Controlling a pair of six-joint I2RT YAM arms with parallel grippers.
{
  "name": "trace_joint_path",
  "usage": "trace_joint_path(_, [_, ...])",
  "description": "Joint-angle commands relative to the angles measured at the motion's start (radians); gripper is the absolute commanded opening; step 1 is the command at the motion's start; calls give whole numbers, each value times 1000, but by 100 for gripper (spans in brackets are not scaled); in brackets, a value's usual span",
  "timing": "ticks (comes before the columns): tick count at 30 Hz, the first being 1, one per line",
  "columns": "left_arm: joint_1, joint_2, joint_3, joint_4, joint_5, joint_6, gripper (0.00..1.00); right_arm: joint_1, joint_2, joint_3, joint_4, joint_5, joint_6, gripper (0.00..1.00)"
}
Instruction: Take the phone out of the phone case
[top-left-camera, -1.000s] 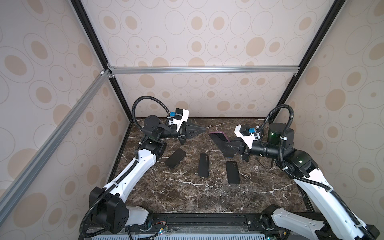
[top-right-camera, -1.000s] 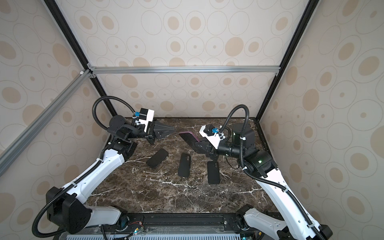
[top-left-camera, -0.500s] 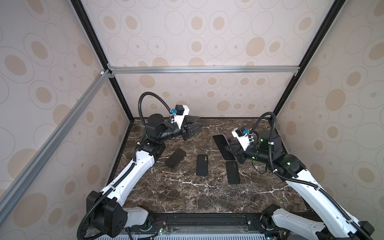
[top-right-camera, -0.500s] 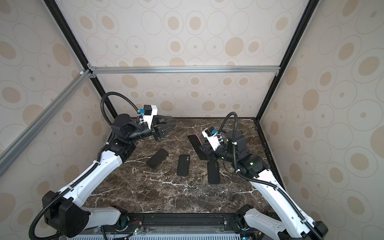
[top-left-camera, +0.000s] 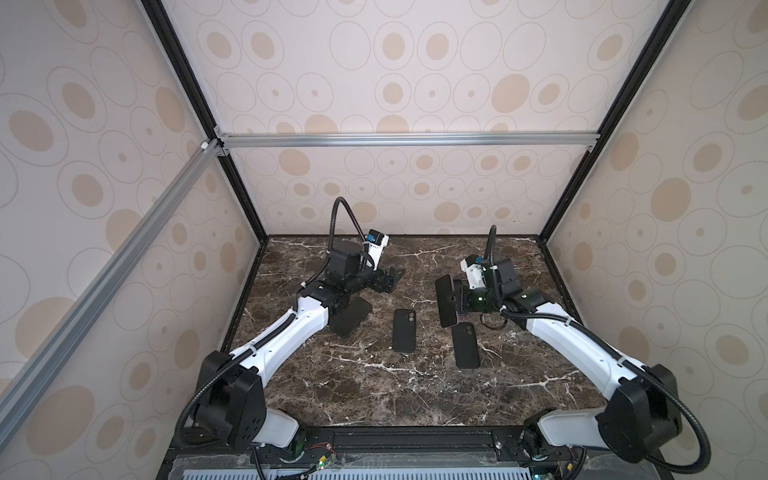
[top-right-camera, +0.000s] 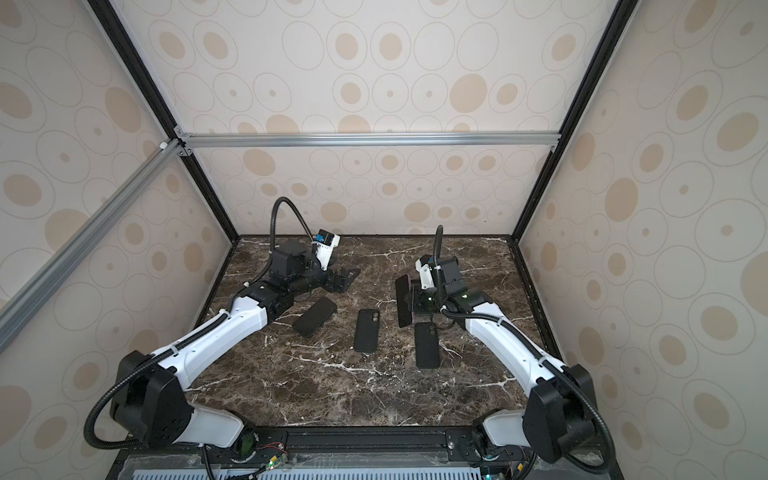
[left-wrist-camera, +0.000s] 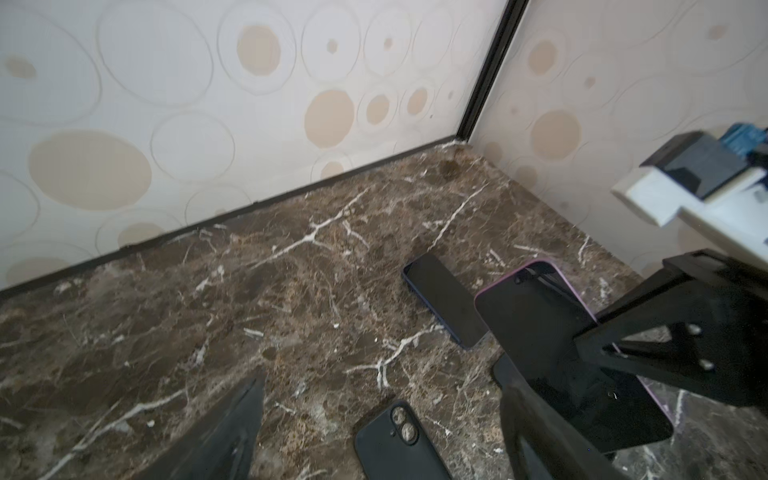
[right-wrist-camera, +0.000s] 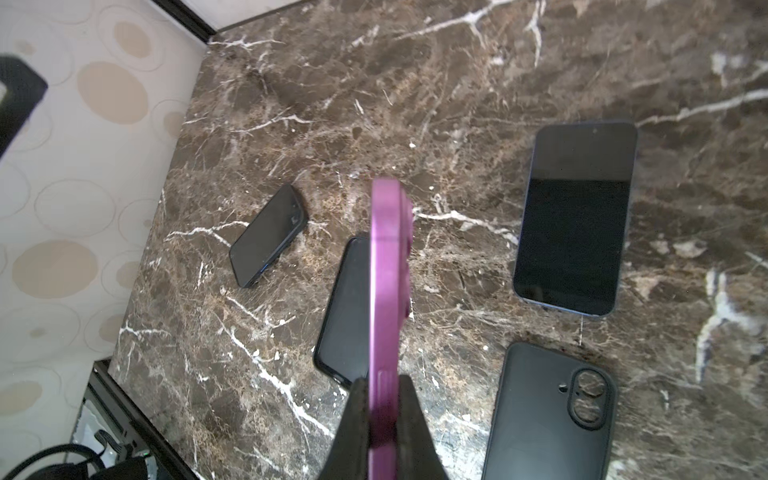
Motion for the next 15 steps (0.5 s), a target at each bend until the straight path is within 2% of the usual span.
trace_joint_path(1, [-21, 49, 50, -103, -118, -10, 90, -26, 68, 56, 70, -68, 65, 0])
trace_joint_path(8, [-27, 64, 14, -87, -244, -112, 92, -69, 284, 151, 108, -146, 72, 0])
trace_joint_path(15, [-28, 66, -3, -116, -297, -181, 99, -95, 448, 215, 174, -222, 86, 0])
